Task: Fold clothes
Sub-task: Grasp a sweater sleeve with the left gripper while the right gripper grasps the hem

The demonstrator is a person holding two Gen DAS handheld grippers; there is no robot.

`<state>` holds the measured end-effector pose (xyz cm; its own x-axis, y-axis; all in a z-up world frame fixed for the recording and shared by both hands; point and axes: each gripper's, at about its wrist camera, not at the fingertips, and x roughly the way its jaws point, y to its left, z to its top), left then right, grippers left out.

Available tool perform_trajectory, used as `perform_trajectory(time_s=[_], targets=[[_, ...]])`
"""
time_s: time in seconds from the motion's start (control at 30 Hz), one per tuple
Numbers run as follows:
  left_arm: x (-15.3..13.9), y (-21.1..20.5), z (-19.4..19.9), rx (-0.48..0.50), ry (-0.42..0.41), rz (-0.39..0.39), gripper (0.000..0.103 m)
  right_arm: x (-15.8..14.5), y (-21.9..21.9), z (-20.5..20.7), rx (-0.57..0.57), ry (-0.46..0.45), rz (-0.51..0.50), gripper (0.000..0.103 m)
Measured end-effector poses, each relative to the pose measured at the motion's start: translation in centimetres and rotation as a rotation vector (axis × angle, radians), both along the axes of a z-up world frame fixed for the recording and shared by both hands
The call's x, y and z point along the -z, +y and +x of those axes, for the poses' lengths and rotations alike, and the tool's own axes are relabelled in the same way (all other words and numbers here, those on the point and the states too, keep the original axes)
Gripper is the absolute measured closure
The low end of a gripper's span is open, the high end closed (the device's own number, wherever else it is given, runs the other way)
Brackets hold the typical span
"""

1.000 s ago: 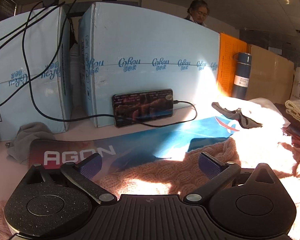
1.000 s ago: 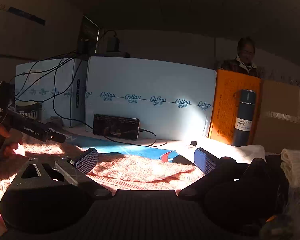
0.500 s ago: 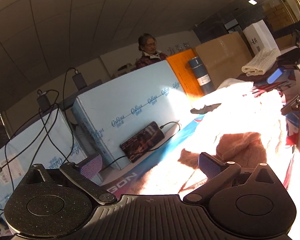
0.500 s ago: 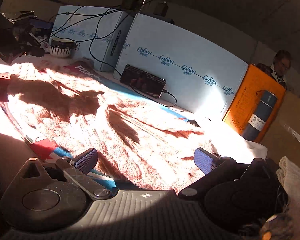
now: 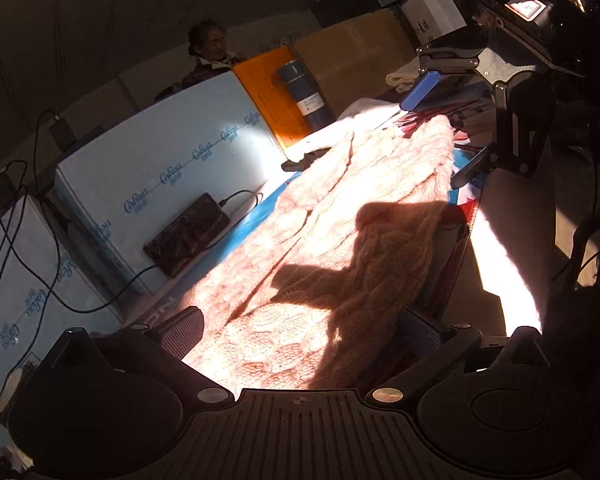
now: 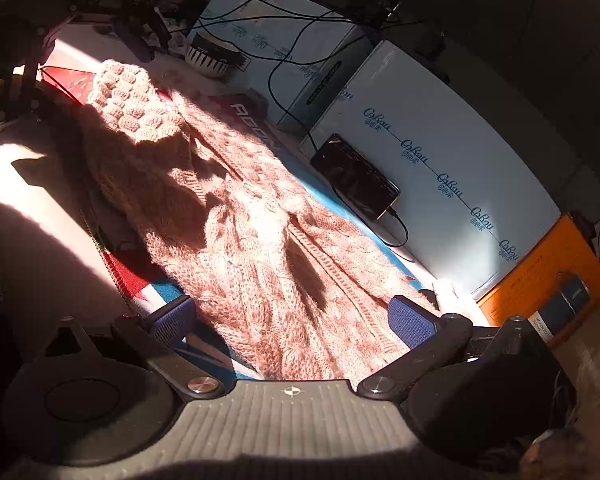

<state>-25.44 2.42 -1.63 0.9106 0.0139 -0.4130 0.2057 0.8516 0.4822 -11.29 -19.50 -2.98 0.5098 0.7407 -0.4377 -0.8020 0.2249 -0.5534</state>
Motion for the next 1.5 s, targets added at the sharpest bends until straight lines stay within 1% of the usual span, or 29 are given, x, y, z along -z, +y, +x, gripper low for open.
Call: perform_trajectory(time_s=[0.07, 0.13, 0.23, 0.33, 0.37, 0.43, 0.47, 0.5, 0.57, 0.63, 0.67, 0.73, 0.83, 0.93, 0.97, 1.0, 1.03, 1.07, 1.1, 1.13, 1.17, 1.2, 1.23, 1.27, 1.3, 1.33, 1.37, 1.43, 1.5], targets=[[0.0, -0.8, 0.6, 0.016, -0.023, -0.036, 0.000, 0.0, 0.2, -0.2, -0.012, 0.013, 0.002, 0.000], [0.1, -1.6, 1.7, 0.009, -0.049, -0.061, 0.000, 0.2, 1.0, -0.2, -0.012, 0.014, 0.006, 0.000], [0.1, -2.9, 3.2, 0.002, -0.054, -0.069, 0.000, 0.4, 2.4, -0.3, -0.036, 0.016, 0.026, 0.000], [0.1, -3.9, 3.7, 0.027, -0.050, -0.061, 0.000, 0.5, 3.8, -0.5, -0.064, 0.022, 0.048, 0.000], [0.3, -4.1, 3.8, 0.024, -0.044, -0.044, 0.000, 0.5, 4.3, -0.5, -0.065, 0.024, 0.064, 0.000], [0.8, -4.1, 3.7, -0.006, -0.029, 0.005, 0.000, 0.3, 4.7, 0.0, -0.020, 0.039, 0.138, 0.000], [1.0, -3.8, 3.7, -0.037, -0.024, 0.022, 0.000, 0.2, 4.8, 0.3, 0.006, 0.051, 0.172, 0.000], [1.1, -3.2, 3.6, -0.077, -0.020, 0.029, 0.000, 0.2, 4.7, 0.4, 0.020, 0.056, 0.184, 0.000], [0.9, -1.3, 3.3, -0.180, -0.014, 0.031, 0.000, 0.5, 4.3, 0.2, 0.021, 0.036, 0.170, 0.000], [0.9, 0.5, 2.8, -0.288, -0.016, 0.069, 0.000, 0.8, 3.9, -0.1, 0.022, 0.016, 0.156, 0.000], [0.9, 1.5, 2.5, -0.336, -0.017, 0.075, 0.000, 0.9, 3.6, -0.2, 0.023, 0.006, 0.149, 0.000], [0.5, 3.5, 1.9, -0.420, -0.018, 0.059, 0.000, 1.2, 3.2, -0.5, 0.024, -0.014, 0.135, 0.000], [-0.3, 6.0, 1.8, -0.537, -0.033, -0.008, 0.000, 1.7, 2.8, -1.1, 0.017, -0.066, 0.115, 0.001], [-0.8, 7.5, 2.2, -0.607, -0.039, -0.058, 0.000, 2.1, 2.5, -1.3, -0.007, -0.135, 0.084, 0.005], [-0.8, 7.9, 2.4, -0.623, -0.039, -0.065, 0.000, 2.2, 2.4, -1.3, -0.015, -0.158, 0.074, 0.008], [-0.8, 8.2, 2.4, -0.636, -0.036, -0.064, 0.000, 2.4, 2.3, -1.4, -0.023, -0.181, 0.064, 0.022], [-0.7, 8.5, 2.5, -0.648, -0.031, -0.065, 0.000, 2.5, 2.2, -1.5, -0.031, -0.204, 0.054, 0.039], [-0.7, 8.7, 2.5, -0.655, -0.027, -0.070, 0.000, 2.6, 2.1, -1.5, -0.039, -0.227, 0.043, 0.048], [-0.6, 9.0, 2.4, -0.660, -0.023, -0.079, 0.000, 2.8, 2.1, -1.6, -0.047, -0.249, 0.033, 0.063], [-0.6, 9.3, 2.3, -0.663, -0.023, -0.093, 0.000, 2.9, 2.0, -1.7, -0.054, -0.272, 0.023, 0.071], [-0.6, 9.5, 2.1, -0.664, -0.028, -0.114, 0.000, 3.0, 1.9, -1.7, -0.061, -0.283, 0.012, 0.074], [-0.7, 9.7, 1.8, -0.666, -0.034, -0.135, 0.001, 3.0, 1.8, -1.6, -0.067, -0.264, 0.007, 0.080], [-0.8, 9.9, 1.6, -0.655, -0.038, -0.165, 0.014, 2.9, 1.8, -1.3, -0.074, -0.228, 0.014, 0.084], [-1.1, 10.1, 1.4, -0.633, -0.040, -0.211, 0.052, 2.8, 1.7, -1.1, -0.081, -0.191, 0.021, 0.086], [-1.3, 10.3, 1.2, -0.615, -0.044, -0.263, 0.072, 2.6, 1.6, -0.8, -0.084, -0.150, 0.037, 0.089], [-1.5, 10.4, 1.0, -0.599, -0.048, -0.291, 0.096, 2.1, 1.5, -0.4, -0.080, -0.101, 0.072, 0.090], [-1.5, 10.3, 0.8, -0.587, -0.054, -0.292, 0.098, 1.4, 1.1, 0.1, -0.078, -0.047, 0.117, 0.091], [-1.8, 10.2, 0.5, -0.570, -0.066, -0.305, 0.098, 0.1, 0.5, 1.3, -0.067, 0.035, 0.201, 0.091], [-2.2, 10.7, 0.4, -0.570, -0.095, -0.341, 0.098, -1.1, 0.0, 2.6, -0.056, 0.109, 0.280, 0.091]])
